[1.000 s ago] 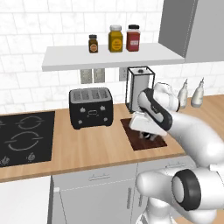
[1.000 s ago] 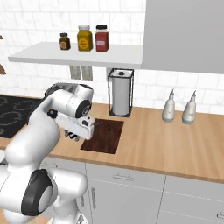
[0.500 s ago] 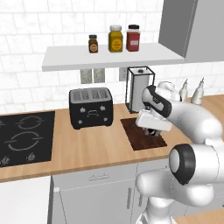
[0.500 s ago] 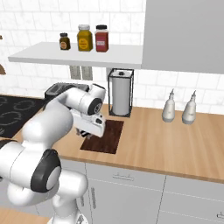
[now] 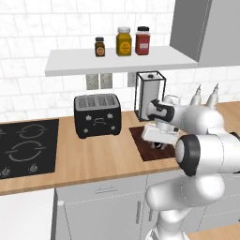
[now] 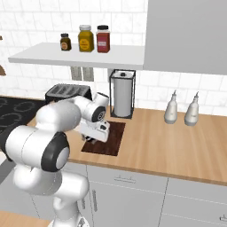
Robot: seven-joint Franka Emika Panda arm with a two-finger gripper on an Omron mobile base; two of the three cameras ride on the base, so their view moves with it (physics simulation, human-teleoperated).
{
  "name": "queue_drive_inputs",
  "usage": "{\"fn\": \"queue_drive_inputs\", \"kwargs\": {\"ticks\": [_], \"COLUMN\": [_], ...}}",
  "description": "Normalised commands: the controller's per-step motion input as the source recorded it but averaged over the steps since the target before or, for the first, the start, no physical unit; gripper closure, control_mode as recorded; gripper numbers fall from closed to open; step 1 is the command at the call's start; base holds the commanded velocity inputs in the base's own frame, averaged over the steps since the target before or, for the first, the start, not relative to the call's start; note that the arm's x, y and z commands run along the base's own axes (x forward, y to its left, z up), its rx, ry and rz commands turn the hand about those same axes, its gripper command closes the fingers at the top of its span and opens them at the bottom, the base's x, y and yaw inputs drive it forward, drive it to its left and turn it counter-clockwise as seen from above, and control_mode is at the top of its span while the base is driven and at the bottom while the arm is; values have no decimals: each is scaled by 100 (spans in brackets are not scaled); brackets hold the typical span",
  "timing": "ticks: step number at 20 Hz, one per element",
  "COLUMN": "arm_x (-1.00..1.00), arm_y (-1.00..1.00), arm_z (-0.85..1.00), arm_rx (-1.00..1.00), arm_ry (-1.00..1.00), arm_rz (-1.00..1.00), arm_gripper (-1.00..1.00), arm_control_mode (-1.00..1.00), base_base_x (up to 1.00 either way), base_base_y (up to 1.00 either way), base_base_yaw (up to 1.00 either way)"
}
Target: Pick up the knife from the drawer and place it on the cutting board. Then place the meat from the plate to the cutting board.
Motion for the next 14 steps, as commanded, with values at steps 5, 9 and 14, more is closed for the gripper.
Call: {"fn": "queue_drive_inputs", "kwargs": {"ticks": [5, 9, 14], "arm_x": [51, 61, 55], "arm_y": [0, 0, 0], "arm_z": [-35, -33, -30], "arm_rx": [0, 0, 0], "arm_ry": [0, 1, 0], "arm_rz": [3, 3, 4], "arm_gripper": [100, 100, 100], "arm_control_mode": [-100, -100, -100], "base_base_x": [0, 0, 0], "base_base_y": [0, 0, 0], "base_base_yaw": [0, 0, 0]}}
